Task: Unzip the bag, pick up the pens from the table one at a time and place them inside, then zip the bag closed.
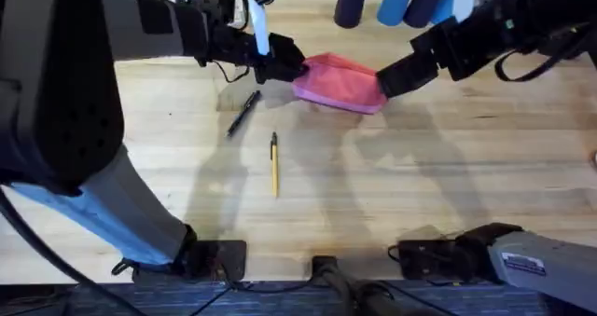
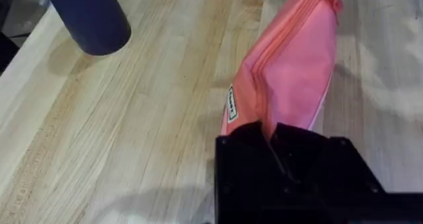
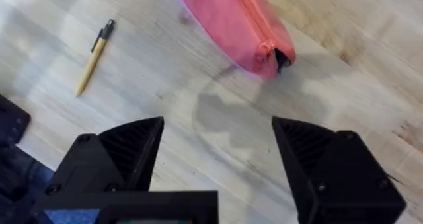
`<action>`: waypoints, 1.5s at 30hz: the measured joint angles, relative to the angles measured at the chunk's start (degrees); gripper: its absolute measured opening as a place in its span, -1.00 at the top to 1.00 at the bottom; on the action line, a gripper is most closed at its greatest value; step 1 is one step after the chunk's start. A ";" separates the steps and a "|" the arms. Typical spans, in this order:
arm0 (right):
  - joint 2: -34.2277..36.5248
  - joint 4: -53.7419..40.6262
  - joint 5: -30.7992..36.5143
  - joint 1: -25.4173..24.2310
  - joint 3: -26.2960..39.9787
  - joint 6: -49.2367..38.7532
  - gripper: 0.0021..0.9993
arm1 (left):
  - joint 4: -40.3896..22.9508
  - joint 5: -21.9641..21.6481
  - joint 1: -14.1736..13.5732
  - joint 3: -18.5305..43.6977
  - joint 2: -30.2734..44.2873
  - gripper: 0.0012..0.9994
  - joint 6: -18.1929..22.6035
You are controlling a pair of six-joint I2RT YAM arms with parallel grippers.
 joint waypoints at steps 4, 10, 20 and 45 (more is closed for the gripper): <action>0.00 0.00 0.19 0.00 0.00 0.34 -1.00 | 0.00 0.00 0.00 0.00 0.00 0.92 0.00; 0.00 -0.02 0.19 0.00 0.00 0.42 -1.00 | 0.00 0.00 0.00 0.00 0.00 0.92 -0.01; 0.00 -0.21 0.19 0.00 0.00 0.48 -1.00 | 0.00 0.00 0.00 0.00 0.00 0.92 0.00; 0.00 20.52 0.39 0.00 -17.79 16.33 -0.99 | 0.00 0.00 0.00 0.00 0.00 0.92 0.00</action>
